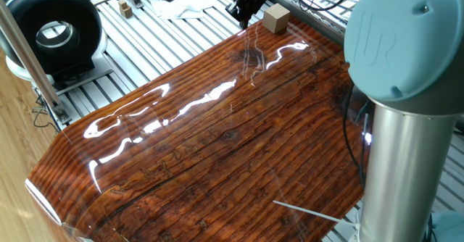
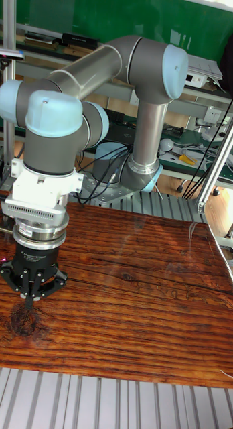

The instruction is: Use the gripper to push the small block from left to right

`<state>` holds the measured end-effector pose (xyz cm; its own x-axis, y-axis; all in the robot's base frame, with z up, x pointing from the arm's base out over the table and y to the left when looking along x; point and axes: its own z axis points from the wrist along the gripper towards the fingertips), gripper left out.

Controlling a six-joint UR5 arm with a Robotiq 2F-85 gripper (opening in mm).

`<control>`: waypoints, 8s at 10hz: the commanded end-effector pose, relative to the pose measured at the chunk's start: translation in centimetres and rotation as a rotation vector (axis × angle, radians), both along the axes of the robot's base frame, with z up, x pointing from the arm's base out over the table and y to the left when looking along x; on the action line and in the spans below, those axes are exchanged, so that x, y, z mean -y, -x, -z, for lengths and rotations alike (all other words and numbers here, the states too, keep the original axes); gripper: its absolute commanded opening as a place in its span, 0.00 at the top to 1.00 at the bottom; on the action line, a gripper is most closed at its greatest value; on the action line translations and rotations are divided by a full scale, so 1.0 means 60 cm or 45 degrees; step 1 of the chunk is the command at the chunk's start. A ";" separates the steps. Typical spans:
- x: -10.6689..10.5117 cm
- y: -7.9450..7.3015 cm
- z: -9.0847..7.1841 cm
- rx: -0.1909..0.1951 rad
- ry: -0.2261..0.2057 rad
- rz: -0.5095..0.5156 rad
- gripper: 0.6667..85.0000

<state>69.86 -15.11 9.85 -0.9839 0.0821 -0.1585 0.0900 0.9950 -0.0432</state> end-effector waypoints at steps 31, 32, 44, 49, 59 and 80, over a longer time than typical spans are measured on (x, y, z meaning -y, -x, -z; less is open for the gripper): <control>0.353 -0.032 0.079 0.070 0.194 -0.460 1.00; 0.347 -0.035 0.077 0.074 0.174 -0.448 1.00; 0.298 -0.029 0.090 0.040 0.002 -0.352 1.00; 0.283 -0.025 0.087 0.033 -0.043 -0.339 1.00; 0.231 -0.041 0.086 0.008 -0.079 -0.241 1.00; 0.036 -0.044 0.088 -0.014 -0.122 -0.075 1.00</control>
